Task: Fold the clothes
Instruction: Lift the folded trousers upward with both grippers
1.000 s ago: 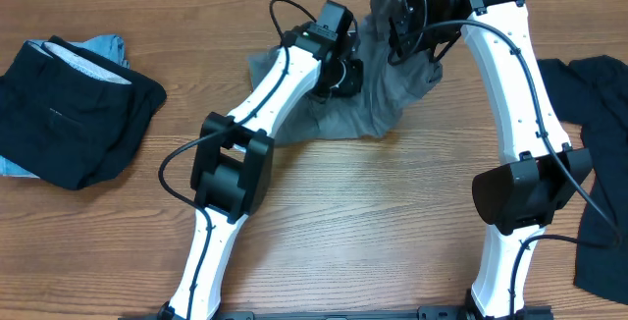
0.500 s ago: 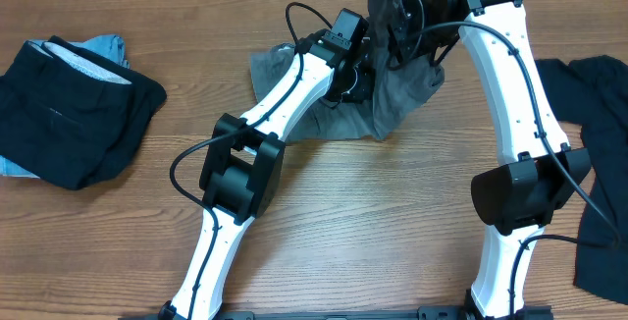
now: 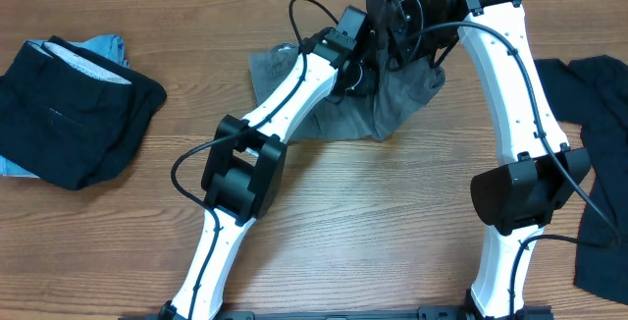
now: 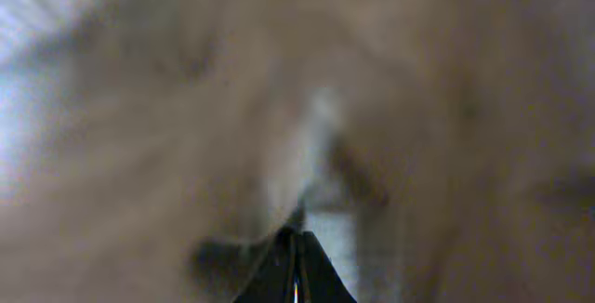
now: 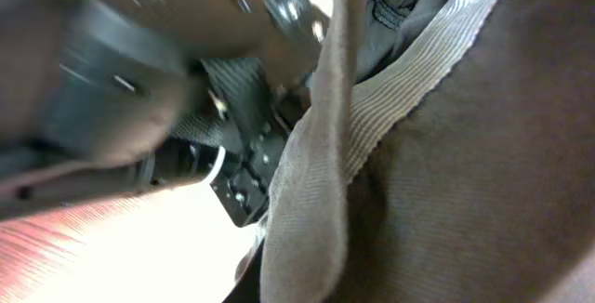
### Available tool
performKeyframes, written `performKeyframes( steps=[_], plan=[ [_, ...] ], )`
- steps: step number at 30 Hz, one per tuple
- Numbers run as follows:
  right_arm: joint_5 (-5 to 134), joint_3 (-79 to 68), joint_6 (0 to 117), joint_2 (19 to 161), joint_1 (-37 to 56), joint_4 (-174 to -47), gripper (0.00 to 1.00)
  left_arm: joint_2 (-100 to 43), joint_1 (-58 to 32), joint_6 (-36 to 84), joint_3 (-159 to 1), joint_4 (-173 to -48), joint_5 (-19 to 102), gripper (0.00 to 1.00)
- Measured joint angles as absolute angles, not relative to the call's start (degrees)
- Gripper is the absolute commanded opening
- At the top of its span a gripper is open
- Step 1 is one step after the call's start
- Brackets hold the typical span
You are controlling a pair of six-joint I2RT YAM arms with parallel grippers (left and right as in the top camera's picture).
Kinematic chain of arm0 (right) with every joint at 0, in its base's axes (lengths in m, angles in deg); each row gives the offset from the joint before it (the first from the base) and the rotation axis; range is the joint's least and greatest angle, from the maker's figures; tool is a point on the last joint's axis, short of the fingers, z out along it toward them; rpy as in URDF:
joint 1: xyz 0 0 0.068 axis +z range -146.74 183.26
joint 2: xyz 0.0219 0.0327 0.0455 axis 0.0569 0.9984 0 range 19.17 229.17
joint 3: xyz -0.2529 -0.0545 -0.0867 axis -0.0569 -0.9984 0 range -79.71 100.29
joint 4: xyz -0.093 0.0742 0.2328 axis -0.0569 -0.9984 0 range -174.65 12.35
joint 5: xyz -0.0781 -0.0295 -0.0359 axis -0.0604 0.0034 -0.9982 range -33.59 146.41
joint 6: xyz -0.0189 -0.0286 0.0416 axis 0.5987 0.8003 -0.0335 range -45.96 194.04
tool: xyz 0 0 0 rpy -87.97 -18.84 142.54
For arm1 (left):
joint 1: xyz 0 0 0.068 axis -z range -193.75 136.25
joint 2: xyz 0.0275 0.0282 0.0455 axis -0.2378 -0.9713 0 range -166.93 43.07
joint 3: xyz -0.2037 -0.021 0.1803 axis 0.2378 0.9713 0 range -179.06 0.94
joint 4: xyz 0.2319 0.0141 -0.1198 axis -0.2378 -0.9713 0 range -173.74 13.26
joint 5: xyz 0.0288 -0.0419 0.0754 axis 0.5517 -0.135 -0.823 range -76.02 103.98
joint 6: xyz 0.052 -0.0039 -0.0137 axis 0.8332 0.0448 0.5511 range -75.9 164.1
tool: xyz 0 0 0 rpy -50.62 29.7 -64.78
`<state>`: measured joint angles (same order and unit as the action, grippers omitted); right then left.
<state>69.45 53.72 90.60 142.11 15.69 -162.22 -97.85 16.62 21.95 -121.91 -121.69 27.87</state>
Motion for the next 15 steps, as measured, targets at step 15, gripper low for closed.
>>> performKeyframes(
  steps=[15],
  plan=[
    [69.4,53.7,90.6,142.1,15.7,-162.3,0.04,-101.5,15.2,20.0,-123.7,-117.3,23.0,0.04]
  ],
)
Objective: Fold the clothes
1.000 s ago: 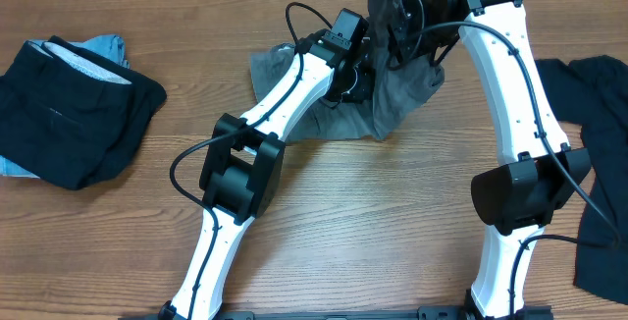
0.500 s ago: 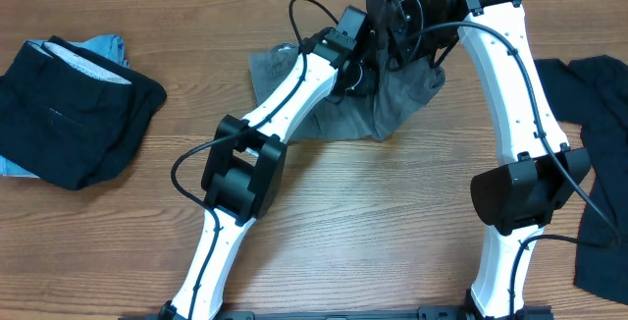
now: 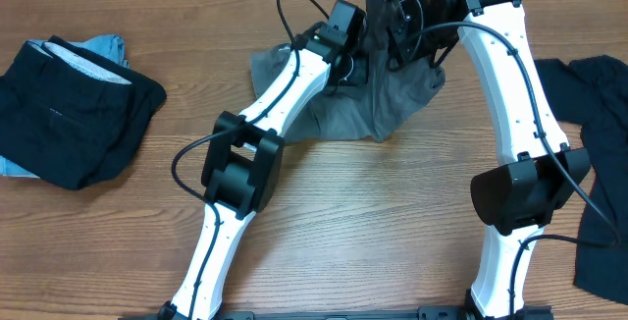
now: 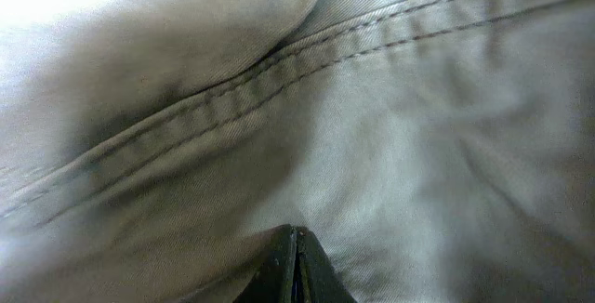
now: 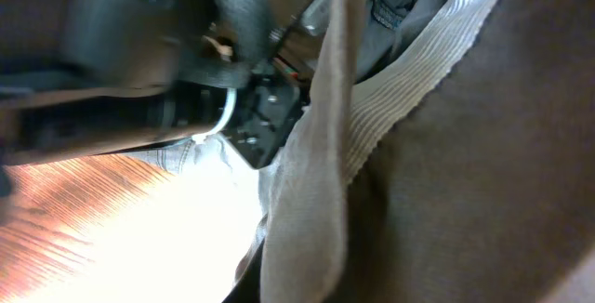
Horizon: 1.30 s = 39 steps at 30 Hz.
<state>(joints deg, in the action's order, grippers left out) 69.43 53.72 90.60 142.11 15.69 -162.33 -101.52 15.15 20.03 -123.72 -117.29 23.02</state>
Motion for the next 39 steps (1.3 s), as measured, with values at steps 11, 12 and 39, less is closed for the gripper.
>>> performKeyframes(
  steps=[11,12,39],
  plan=[
    [69.5,53.7,90.6,142.1,15.7,-162.8,0.04,-103.8,15.3,20.1,-126.7,-118.7,24.7,0.04],
    [69.5,53.7,90.7,142.1,15.7,-162.8,0.04,-103.8,15.3,20.3,-128.2,-119.9,24.7,0.04],
    [69.0,35.0,93.0,142.0,32.0,-140.4,0.04,-98.0,-0.6,27.9,-145.8,-143.4,23.3,0.04]
  ],
)
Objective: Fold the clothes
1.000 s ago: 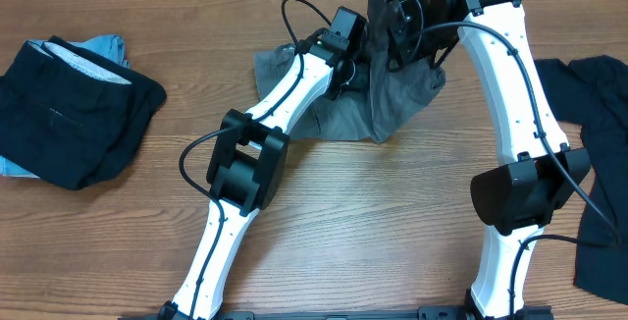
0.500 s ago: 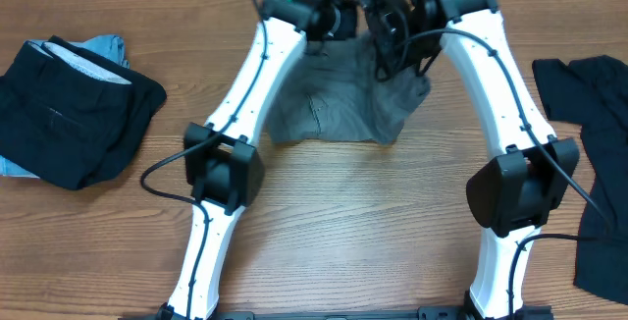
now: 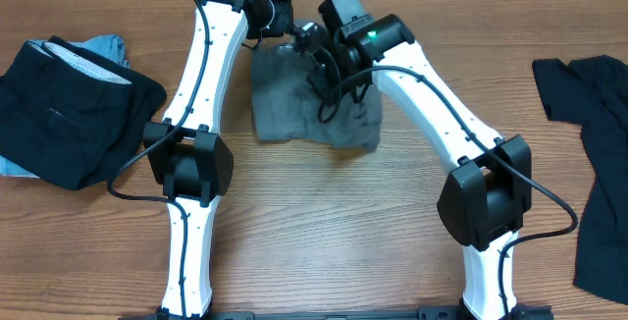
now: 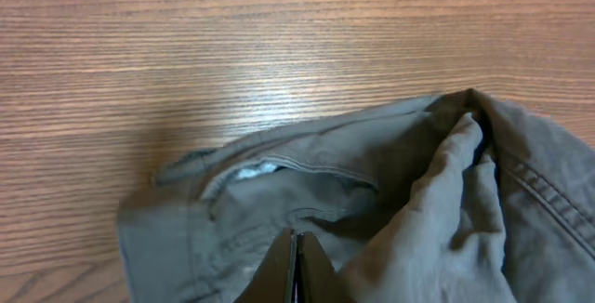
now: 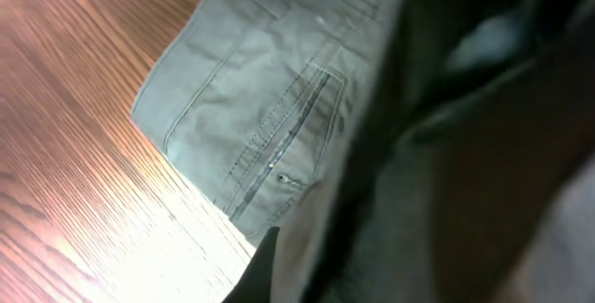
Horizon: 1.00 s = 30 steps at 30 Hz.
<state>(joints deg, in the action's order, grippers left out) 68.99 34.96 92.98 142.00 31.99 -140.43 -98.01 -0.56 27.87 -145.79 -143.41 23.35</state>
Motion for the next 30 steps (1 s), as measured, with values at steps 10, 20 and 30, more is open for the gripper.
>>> performKeyframes(
  steps=[10,20,30],
  plan=[
    [70.7,34.9,93.6,150.9,33.5,-138.3,0.04,-98.0,-0.7,29.3,-145.8,-144.5,22.1,0.04],
    [73.0,34.9,91.1,152.1,36.0,-131.4,0.09,-98.0,-1.4,29.6,-145.8,-146.1,16.9,0.04],
    [73.4,34.9,87.3,152.1,36.2,-131.8,0.04,-98.0,-1.4,28.1,-145.8,-150.1,10.5,0.04]
  ],
)
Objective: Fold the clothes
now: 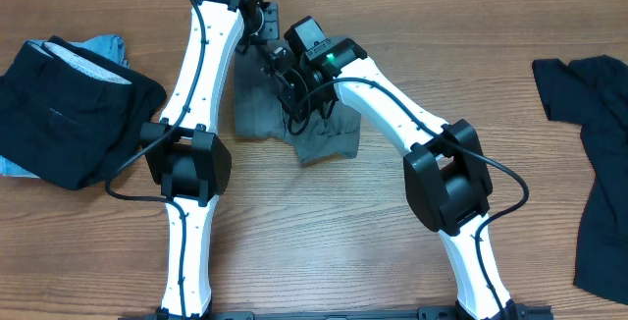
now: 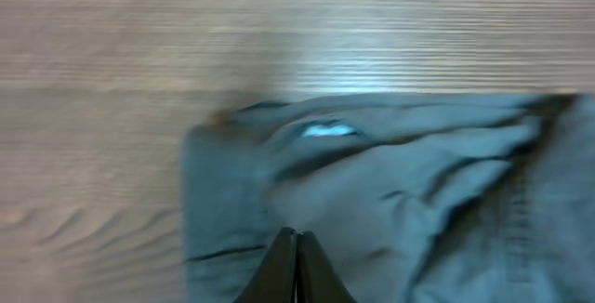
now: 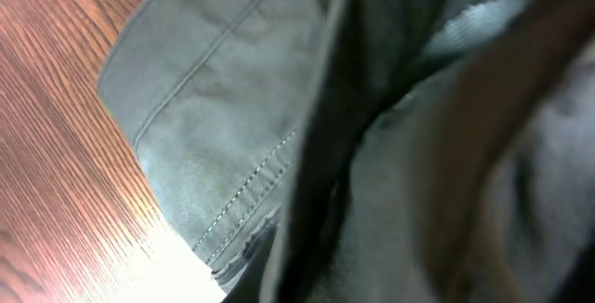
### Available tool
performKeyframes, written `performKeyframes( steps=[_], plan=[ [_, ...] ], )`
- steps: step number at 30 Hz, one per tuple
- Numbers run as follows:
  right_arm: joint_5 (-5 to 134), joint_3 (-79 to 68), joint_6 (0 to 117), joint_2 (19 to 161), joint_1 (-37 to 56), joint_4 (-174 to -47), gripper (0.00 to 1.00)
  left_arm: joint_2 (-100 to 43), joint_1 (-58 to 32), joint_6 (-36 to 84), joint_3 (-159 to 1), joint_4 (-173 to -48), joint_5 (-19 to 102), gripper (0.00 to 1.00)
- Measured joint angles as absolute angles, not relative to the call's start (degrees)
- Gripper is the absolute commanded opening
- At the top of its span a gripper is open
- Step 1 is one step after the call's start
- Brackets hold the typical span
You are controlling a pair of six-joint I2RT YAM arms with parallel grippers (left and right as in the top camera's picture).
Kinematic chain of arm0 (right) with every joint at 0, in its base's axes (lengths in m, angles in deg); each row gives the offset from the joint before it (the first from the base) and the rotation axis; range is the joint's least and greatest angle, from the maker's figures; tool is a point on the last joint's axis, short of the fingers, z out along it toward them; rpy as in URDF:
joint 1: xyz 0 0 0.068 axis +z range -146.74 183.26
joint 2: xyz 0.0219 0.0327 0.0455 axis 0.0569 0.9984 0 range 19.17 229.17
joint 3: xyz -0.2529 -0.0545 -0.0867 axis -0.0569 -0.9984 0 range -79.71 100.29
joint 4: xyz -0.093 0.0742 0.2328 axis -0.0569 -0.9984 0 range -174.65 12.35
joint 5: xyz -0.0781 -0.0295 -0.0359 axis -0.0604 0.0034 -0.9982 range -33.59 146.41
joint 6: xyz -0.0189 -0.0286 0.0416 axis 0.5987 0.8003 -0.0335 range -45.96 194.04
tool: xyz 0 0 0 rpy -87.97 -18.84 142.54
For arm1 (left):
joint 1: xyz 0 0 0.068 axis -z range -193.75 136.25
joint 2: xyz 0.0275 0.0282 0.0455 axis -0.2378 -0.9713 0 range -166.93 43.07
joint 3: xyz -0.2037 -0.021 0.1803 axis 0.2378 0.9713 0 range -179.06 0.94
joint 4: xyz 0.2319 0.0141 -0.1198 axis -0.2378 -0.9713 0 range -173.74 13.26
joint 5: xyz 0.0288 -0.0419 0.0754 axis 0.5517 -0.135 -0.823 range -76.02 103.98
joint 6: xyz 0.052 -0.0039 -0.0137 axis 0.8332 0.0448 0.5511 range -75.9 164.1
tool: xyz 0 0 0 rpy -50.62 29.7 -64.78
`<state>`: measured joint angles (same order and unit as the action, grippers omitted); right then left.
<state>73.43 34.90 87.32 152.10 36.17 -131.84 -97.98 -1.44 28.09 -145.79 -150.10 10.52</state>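
A grey garment (image 1: 329, 143) lies bunched at the back middle of the wooden table (image 1: 343, 241). My left gripper (image 1: 267, 27) is at its far edge. In the left wrist view its fingers (image 2: 296, 238) are pressed together over the grey cloth (image 2: 390, 182), which is blurred. My right gripper (image 1: 294, 89) is down on the garment's middle. In the right wrist view grey fabric with stitched seams (image 3: 214, 89) drapes right against the camera and hides most of the gripper (image 3: 270, 252), which is shut on a fold.
A pile of dark folded clothes (image 1: 74, 109) with a light blue piece under it sits at the left edge. A dark garment (image 1: 589, 114) lies spread along the right edge. Both arms cross above the grey garment.
The grey garment lies a little further left and is narrower, with a flap toward the front. My right gripper has moved left and nearer with the fabric. My left gripper has shifted slightly left.
Both grippers first held the grey garment raised at the back, right of centre, with cloth pressed against both cameras. A second ago the left arm stood on the left and the garment lay compact on the table. Now it sits further left, more gathered.
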Motion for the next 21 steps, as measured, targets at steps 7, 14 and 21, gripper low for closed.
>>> performKeyframes(
  steps=[7,14,21],
  plan=[
    [74.2,35.1,82.6,146.3,28.5,-134.9,0.04,-98.0,-3.4,23.4,-145.8,-152.0,7.4,0.04],
    [74.0,35.8,81.6,142.4,15.2,-141.8,0.04,-97.9,-1.7,23.3,-145.1,-151.5,14.5,0.04],
    [74.2,35.8,83.6,141.7,8.8,-147.0,0.04,-97.5,3.0,23.3,-135.8,-147.6,14.9,0.04]
  ],
)
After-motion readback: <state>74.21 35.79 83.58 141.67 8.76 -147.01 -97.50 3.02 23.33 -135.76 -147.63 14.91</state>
